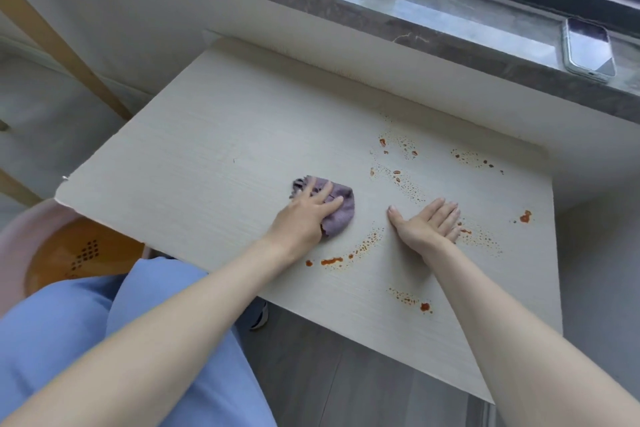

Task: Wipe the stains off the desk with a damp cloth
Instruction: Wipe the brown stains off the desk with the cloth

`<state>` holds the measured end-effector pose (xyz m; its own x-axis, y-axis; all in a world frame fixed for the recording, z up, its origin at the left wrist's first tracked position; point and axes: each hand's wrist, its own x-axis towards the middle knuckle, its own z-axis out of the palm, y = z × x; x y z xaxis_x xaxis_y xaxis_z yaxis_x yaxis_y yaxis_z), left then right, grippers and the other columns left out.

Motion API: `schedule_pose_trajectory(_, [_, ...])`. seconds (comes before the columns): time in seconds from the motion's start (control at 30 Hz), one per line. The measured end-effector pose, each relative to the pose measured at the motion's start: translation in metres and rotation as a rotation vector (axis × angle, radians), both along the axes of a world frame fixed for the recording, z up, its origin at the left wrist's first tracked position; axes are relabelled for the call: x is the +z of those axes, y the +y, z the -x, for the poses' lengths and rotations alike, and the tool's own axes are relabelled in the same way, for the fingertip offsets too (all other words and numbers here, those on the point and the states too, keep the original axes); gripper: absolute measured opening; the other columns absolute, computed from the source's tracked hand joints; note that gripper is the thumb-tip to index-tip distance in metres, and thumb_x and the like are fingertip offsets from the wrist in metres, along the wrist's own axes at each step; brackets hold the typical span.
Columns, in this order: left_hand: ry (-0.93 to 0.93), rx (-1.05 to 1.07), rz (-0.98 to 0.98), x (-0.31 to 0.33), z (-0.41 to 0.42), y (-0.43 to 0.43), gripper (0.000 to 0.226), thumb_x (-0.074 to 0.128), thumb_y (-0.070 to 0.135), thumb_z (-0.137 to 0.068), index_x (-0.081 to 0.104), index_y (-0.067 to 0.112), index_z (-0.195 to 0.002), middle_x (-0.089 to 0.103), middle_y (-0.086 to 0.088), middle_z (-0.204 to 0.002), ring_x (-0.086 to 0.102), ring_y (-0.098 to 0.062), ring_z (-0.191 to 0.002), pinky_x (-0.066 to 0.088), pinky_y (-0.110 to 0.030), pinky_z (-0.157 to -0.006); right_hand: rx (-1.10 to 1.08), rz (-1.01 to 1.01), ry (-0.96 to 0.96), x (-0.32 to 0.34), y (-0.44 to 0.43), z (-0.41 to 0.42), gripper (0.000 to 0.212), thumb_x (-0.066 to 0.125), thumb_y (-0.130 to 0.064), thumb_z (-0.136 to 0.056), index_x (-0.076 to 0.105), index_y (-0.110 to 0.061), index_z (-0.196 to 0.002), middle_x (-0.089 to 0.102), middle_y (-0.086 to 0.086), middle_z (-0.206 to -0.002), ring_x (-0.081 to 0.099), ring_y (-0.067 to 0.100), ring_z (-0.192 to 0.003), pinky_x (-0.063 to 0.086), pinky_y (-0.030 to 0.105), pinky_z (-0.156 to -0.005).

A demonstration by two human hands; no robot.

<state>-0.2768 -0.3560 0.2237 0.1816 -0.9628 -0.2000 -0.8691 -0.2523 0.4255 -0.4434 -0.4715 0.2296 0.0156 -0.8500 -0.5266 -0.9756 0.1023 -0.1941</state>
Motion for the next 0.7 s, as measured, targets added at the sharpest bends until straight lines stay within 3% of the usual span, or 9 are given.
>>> schedule_pose_trajectory(0.13, [-0.018, -0.279, -0.002, 0.000, -0.017, 0.022, 0.072, 0.035, -0.004, -0.089, 0.025, 0.040, -0.146, 0.007, 0.015, -0.157, -0.001, -0.012, -0.146, 0.034, -0.034, -0.106, 0.010, -0.014, 0.007, 0.002, 0.000, -0.001, 0.106, 0.035, -0.069, -0.087, -0.022, -0.001, -0.145, -0.030, 0.018, -0.152, -0.030, 0.028, -0.140, -0.018, 0.043, -0.112])
schedule_pose_trajectory(0.2, [-0.020, -0.192, 0.010, -0.002, -0.031, 0.015, 0.074, 0.035, -0.006, -0.086, 0.029, 0.039, -0.145, 0.011, 0.014, -0.157, 0.002, -0.011, -0.146, 0.037, -0.038, -0.107, 0.015, -0.015, -0.003, 0.002, 0.000, 0.000, 0.106, 0.035, -0.069, -0.088, -0.023, -0.001, -0.145, -0.031, 0.019, -0.151, -0.030, 0.028, -0.140, -0.018, 0.043, -0.112])
schedule_pose_trajectory(0.27, [-0.003, -0.017, 0.028, -0.002, -0.025, 0.006, 0.071, 0.034, -0.007, -0.086, 0.032, 0.034, -0.144, 0.013, 0.011, -0.157, 0.002, -0.014, -0.147, 0.030, -0.042, -0.112, 0.017, -0.011, -0.005, 0.001, 0.001, 0.000, 0.106, 0.035, -0.069, -0.087, -0.022, -0.001, -0.145, -0.030, 0.019, -0.151, -0.030, 0.028, -0.140, -0.018, 0.044, -0.112])
schedule_pose_trajectory(0.33, [0.003, 0.029, 0.016, -0.001, -0.005, 0.005, 0.069, 0.033, -0.006, -0.087, 0.031, 0.032, -0.146, 0.012, 0.010, -0.158, -0.002, -0.017, -0.147, 0.023, -0.041, -0.115, 0.015, -0.005, -0.005, 0.001, 0.001, 0.001, 0.106, 0.035, -0.069, -0.087, -0.021, -0.001, -0.145, -0.029, 0.018, -0.152, -0.029, 0.028, -0.141, -0.018, 0.044, -0.113])
schedule_pose_trajectory(0.47, [-0.030, -0.296, -0.038, 0.003, -0.002, 0.028, 0.074, 0.033, -0.006, -0.086, 0.027, 0.039, -0.145, 0.007, 0.016, -0.157, -0.002, -0.010, -0.146, 0.034, -0.031, -0.104, 0.011, 0.001, -0.003, 0.002, 0.001, 0.001, 0.106, 0.035, -0.069, -0.087, -0.020, -0.001, -0.146, -0.028, 0.018, -0.152, -0.028, 0.028, -0.141, -0.017, 0.043, -0.113])
schedule_pose_trajectory(0.53, [-0.037, -0.359, -0.041, 0.006, -0.025, 0.027, 0.079, 0.033, -0.010, -0.082, 0.029, 0.040, -0.144, 0.011, 0.018, -0.156, 0.003, -0.007, -0.145, 0.039, -0.029, -0.101, 0.010, -0.003, -0.004, 0.001, 0.001, 0.001, 0.105, 0.035, -0.069, -0.087, -0.021, -0.001, -0.146, -0.028, 0.018, -0.152, -0.028, 0.028, -0.141, -0.017, 0.044, -0.113])
schedule_pose_trajectory(0.7, [-0.005, -0.012, 0.025, -0.003, -0.021, 0.022, 0.070, 0.035, -0.006, -0.085, 0.036, 0.034, -0.143, 0.017, 0.012, -0.156, 0.003, -0.015, -0.147, 0.031, -0.045, -0.111, 0.019, -0.009, -0.004, 0.001, 0.001, 0.002, 0.105, 0.035, -0.069, -0.088, -0.021, -0.001, -0.145, -0.029, 0.018, -0.152, -0.028, 0.028, -0.141, -0.017, 0.044, -0.113])
